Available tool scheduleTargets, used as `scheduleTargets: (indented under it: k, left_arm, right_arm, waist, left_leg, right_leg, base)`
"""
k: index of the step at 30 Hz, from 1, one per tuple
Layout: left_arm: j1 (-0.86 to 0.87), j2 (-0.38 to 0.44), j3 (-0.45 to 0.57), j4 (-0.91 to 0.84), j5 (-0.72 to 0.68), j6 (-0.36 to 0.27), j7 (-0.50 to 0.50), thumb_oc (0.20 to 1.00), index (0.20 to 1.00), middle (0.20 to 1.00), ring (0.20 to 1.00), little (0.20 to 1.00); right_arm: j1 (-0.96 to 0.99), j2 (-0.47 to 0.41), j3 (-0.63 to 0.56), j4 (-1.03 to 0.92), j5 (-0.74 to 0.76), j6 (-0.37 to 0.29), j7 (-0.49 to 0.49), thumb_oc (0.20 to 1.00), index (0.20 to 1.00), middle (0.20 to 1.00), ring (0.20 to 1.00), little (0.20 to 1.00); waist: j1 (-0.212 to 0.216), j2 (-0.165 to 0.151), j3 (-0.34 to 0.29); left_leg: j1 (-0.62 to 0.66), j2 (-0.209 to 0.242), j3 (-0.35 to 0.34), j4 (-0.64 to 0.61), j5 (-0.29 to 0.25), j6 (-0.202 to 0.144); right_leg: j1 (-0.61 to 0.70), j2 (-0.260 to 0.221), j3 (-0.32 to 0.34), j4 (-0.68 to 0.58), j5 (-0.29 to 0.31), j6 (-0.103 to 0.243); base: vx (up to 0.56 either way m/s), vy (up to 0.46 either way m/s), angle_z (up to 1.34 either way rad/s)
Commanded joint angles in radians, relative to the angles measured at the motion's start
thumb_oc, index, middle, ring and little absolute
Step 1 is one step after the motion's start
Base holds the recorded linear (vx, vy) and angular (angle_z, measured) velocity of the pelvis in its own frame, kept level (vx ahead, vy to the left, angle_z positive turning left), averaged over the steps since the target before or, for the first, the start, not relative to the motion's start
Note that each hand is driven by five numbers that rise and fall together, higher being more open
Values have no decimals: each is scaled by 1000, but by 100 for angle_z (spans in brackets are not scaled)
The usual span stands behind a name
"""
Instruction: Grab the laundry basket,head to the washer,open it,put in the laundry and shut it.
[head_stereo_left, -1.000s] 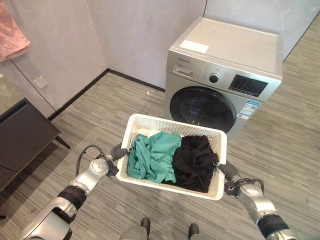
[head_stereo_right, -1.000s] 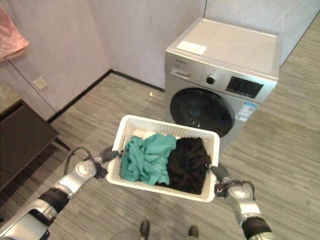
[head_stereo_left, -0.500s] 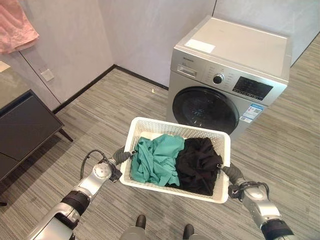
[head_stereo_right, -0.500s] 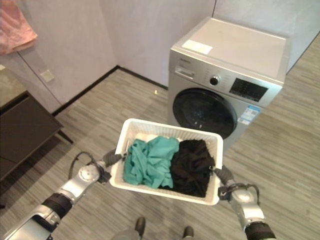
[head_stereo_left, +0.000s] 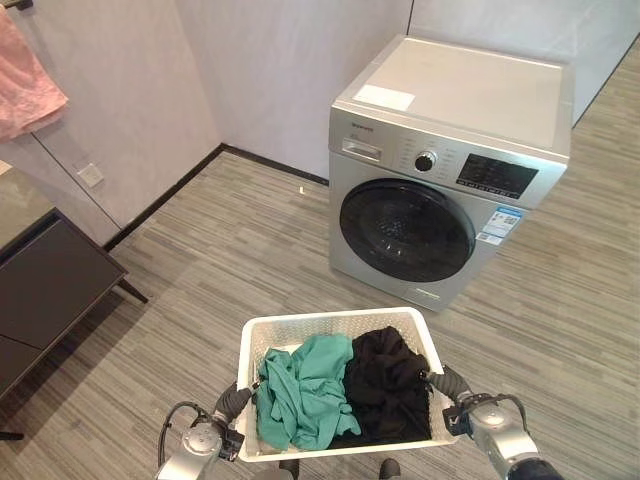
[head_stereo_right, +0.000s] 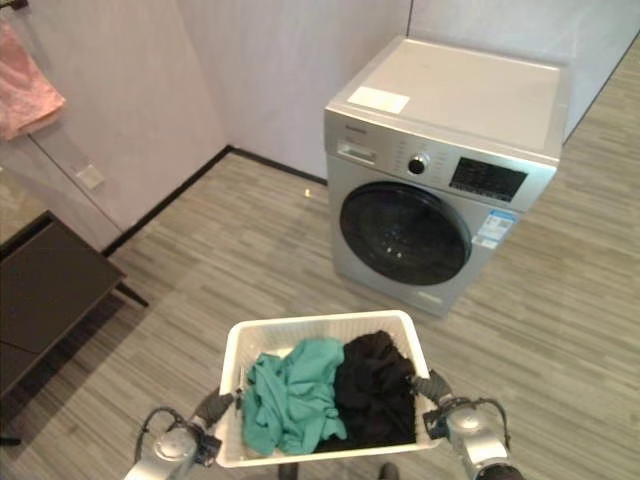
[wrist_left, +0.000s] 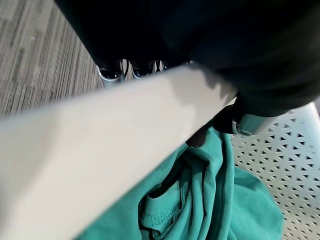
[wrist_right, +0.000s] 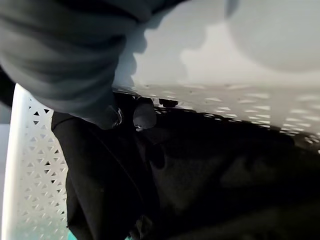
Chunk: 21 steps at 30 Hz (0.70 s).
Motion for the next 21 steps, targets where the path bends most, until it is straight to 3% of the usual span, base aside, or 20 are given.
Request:
scheduleTargets:
  k: [1, 4, 5, 7, 9, 11, 13, 16, 18, 20, 21]
  left_arm:
    - [-145, 5, 122, -33, -95, -95, 31, 200, 200, 200, 200, 200]
    - [-151, 8, 131, -45, -110, -99, 32, 200, 200, 200, 200, 200]
    - [-163, 15, 148, -60, -115, -104, 46, 200, 200, 200, 200, 200]
    - [-180, 23, 161, -94, -117, -109, 60, 200, 200, 200, 200, 200]
    - [-182, 32, 176, -125, -112, -109, 67, 200, 200, 200, 200, 200]
    - [-176, 58, 230, -214, -86, -112, 82, 200, 200, 200, 200, 200]
    - [-164, 75, 266, -265, -75, -115, 90, 200, 200, 200, 200, 200]
    - [-152, 94, 307, -313, -61, -123, 100, 200, 200, 200, 200, 200]
    - [-143, 113, 347, -386, -31, -137, 98, 200, 200, 200, 200, 200]
    - [-145, 136, 381, -418, -6, -146, 107, 200, 200, 200, 200, 200]
    - [-144, 136, 381, -420, -6, -145, 106, 200, 200, 200, 200, 200]
  right_arm:
    - [-32, -114, -112, -135, 28, -89, -37, 200, 200, 200, 200, 200]
    - [-20, -132, -129, -183, 24, -89, -39, 200, 200, 200, 200, 200]
    - [-9, -157, -145, -233, 16, -88, -34, 200, 200, 200, 200, 200]
    - [-11, -181, -161, -271, 11, -91, -43, 200, 200, 200, 200, 200]
    - [3, -191, -181, -302, 13, -89, -42, 200, 200, 200, 200, 200]
    - [28, -215, -239, -379, 9, -101, -38, 200, 200, 200, 200, 200]
    - [42, -223, -275, -415, 3, -107, -40, 200, 200, 200, 200, 200]
    - [56, -216, -314, -462, 5, -116, -40, 200, 200, 200, 200, 200]
    - [71, -203, -375, -510, -23, -123, -48, 200, 200, 200, 200, 200]
    - [88, -190, -425, -564, -42, -129, -54, 200, 200, 200, 200, 200]
    - [89, -189, -426, -566, -43, -127, -54, 200, 200, 200, 200, 200]
  waist:
    - [-7, -32, 27]
    - [-8, -43, 46]
    - [-4, -55, 74]
    - [0, -66, 91]
    - [-5, -71, 93]
    - [-6, -84, 86]
    - [2, -89, 83]
    - [11, -88, 82]
    - [6, -68, 64]
    - [-1, -61, 55]
    - [1, -62, 54]
  left_leg:
    - [-12, 96, 146, 126, -60, -45]
    - [-60, 120, 135, 251, -54, -51]
    - [-135, 131, 95, 399, -23, -56]
    - [-210, 112, 47, 495, 5, -57]
    - [-233, 112, 39, 496, -4, -57]
    - [-229, 142, 35, 346, -31, -59]
    - [-216, 162, 17, 223, -1, -65]
    - [-223, 173, -23, 180, 24, -76]
    - [-195, 152, -12, 190, -28, -68]
    - [-180, 101, 11, 238, -95, -34]
    - [-183, 99, 14, 238, -92, -31]
  right_leg:
    - [-14, 42, 2, 52, -90, -57]
    - [-9, 58, 15, 62, -103, -74]
    - [0, 73, 22, 75, -117, -96]
    - [-5, 74, 18, 83, -125, -102]
    - [-8, 73, 15, 87, -132, -99]
    - [-4, 59, 19, 89, -144, -77]
    - [1, 49, 27, 99, -157, -65]
    - [12, 32, 42, 110, -168, -53]
    - [33, -13, 48, 131, -170, -27]
    - [30, -71, 65, 181, -147, -5]
    - [26, -73, 67, 181, -144, -3]
  base:
    - [4, -119, 2]
    - [1, -170, -6]
    - [-14, -124, -3]
    - [8, -88, 5]
    - [95, 35, 4]
    - [240, 156, 2]
    - [177, 151, 0]
    - [227, 284, -9]
    - [290, 457, -37]
    - [220, 401, -29]
    - [196, 433, -6]
